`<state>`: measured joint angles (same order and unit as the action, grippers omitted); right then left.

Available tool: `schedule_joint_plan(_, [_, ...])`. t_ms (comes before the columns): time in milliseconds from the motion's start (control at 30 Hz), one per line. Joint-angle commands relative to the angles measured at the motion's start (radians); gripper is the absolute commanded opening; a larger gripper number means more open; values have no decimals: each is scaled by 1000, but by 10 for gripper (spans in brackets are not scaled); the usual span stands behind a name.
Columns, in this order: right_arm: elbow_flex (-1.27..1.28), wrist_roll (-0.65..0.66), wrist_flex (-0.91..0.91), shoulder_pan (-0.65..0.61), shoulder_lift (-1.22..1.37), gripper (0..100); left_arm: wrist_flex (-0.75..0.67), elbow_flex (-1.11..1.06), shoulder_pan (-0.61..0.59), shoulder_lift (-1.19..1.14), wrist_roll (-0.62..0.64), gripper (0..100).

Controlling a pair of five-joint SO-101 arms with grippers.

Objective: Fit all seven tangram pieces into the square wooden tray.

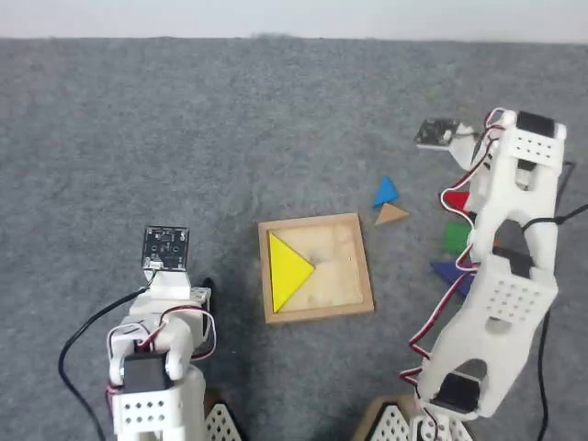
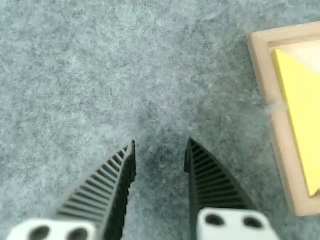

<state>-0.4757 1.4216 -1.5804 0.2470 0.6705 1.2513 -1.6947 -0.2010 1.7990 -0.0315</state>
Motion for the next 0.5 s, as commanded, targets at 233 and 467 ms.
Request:
schedule_joint_plan(233, [-57, 80, 99, 42, 96, 310, 6, 12, 6, 11, -9, 150])
schedule_joint_plan(467, [-57, 64, 173, 53, 142, 307, 6, 12, 6, 11, -9, 150])
